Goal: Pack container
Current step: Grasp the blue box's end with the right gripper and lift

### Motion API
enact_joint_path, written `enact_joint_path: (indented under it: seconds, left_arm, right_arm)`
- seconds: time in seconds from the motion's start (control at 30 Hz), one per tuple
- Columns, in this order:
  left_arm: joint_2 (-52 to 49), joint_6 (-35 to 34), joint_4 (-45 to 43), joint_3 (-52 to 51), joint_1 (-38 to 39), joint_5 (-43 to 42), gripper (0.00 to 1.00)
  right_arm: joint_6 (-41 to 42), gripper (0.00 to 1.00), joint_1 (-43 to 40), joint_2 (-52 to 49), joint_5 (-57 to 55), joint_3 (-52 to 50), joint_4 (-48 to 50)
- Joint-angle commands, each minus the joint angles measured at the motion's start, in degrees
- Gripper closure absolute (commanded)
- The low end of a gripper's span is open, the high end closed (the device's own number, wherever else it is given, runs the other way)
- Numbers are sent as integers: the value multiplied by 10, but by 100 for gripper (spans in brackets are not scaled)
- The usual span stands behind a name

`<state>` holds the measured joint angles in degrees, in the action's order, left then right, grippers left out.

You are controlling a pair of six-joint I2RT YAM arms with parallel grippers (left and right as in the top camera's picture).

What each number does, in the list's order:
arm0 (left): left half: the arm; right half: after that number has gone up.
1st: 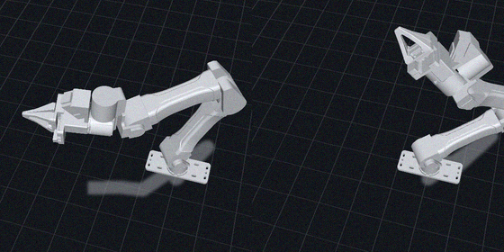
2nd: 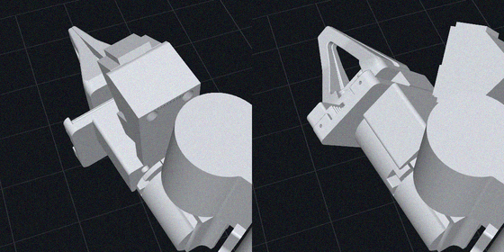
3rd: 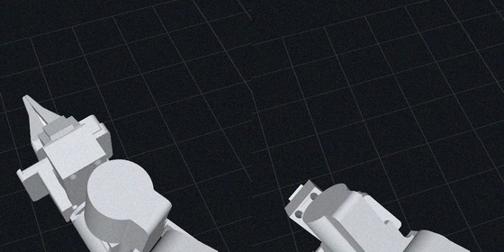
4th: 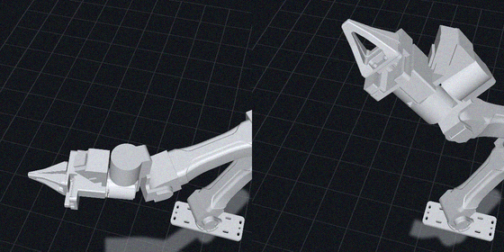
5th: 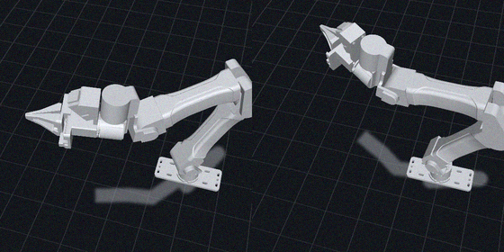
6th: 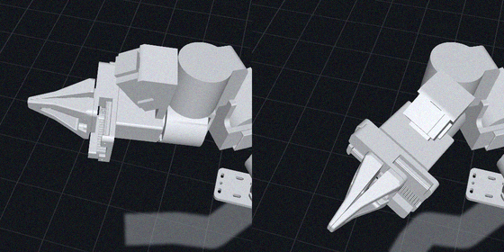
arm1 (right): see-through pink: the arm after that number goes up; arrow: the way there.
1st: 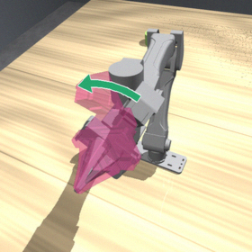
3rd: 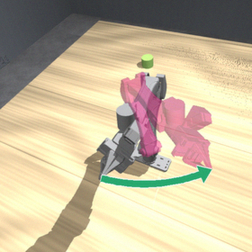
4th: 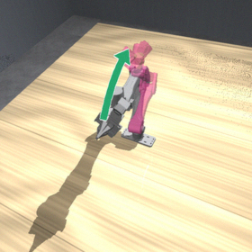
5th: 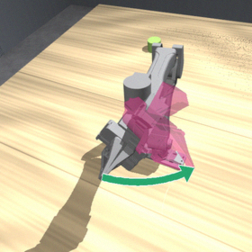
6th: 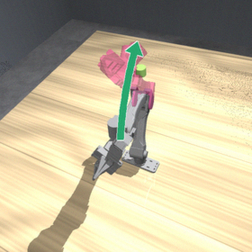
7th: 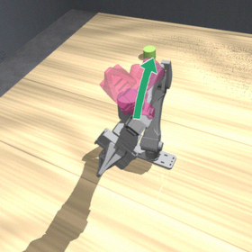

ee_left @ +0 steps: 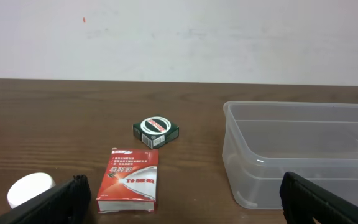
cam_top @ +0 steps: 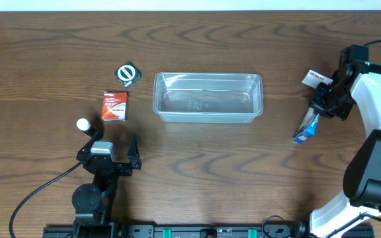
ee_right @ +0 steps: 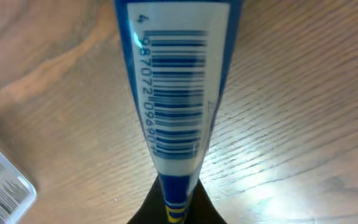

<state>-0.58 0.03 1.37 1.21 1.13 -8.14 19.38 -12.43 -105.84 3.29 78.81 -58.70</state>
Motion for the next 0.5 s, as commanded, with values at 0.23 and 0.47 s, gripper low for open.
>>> enact_joint_path:
  seconds: [0.23,0.47]
  left_arm:
    - [3,4,20,-10,-3,-4,2]
    - [3,4,20,-10,-3,-4,2]
  right_arm:
    - [-61,97,9,57,50,21,-14]
    - [-121,96,21,175,142,22,-2]
